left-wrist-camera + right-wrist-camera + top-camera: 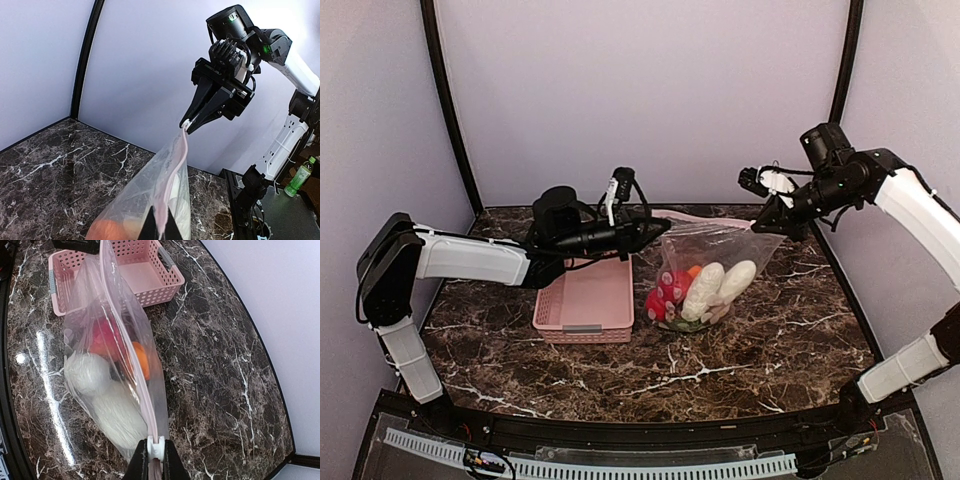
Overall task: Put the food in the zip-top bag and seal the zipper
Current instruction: Zip the zipper on the zipper food storage bag.
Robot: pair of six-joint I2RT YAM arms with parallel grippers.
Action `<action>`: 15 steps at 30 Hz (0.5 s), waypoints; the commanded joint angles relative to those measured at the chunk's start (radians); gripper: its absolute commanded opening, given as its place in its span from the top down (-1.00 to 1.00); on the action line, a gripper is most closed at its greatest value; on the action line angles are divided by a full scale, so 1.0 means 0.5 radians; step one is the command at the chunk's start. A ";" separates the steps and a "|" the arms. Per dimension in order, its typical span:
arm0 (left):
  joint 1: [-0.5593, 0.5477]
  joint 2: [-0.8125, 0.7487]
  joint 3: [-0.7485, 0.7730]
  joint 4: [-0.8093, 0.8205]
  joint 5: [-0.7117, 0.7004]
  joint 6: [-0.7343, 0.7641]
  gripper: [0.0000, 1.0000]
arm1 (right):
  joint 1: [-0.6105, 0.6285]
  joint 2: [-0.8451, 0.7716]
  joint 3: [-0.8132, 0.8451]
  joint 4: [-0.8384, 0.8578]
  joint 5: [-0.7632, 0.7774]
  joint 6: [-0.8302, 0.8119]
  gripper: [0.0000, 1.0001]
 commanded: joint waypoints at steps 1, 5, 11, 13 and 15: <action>0.075 -0.059 -0.071 -0.001 -0.028 -0.016 0.99 | -0.131 -0.092 -0.045 -0.124 0.220 -0.031 1.00; 0.083 -0.060 -0.080 0.013 -0.023 -0.031 0.98 | -0.178 -0.128 -0.071 -0.155 0.250 -0.054 1.00; 0.093 -0.056 -0.079 0.020 -0.017 -0.035 0.99 | -0.227 -0.174 -0.120 -0.192 0.302 -0.091 1.00; 0.093 -0.051 -0.079 0.029 -0.017 -0.039 0.99 | -0.243 -0.187 -0.131 -0.198 0.308 -0.090 1.00; 0.096 -0.043 -0.076 0.042 -0.019 -0.048 0.98 | -0.258 -0.195 -0.139 -0.202 0.304 -0.088 1.00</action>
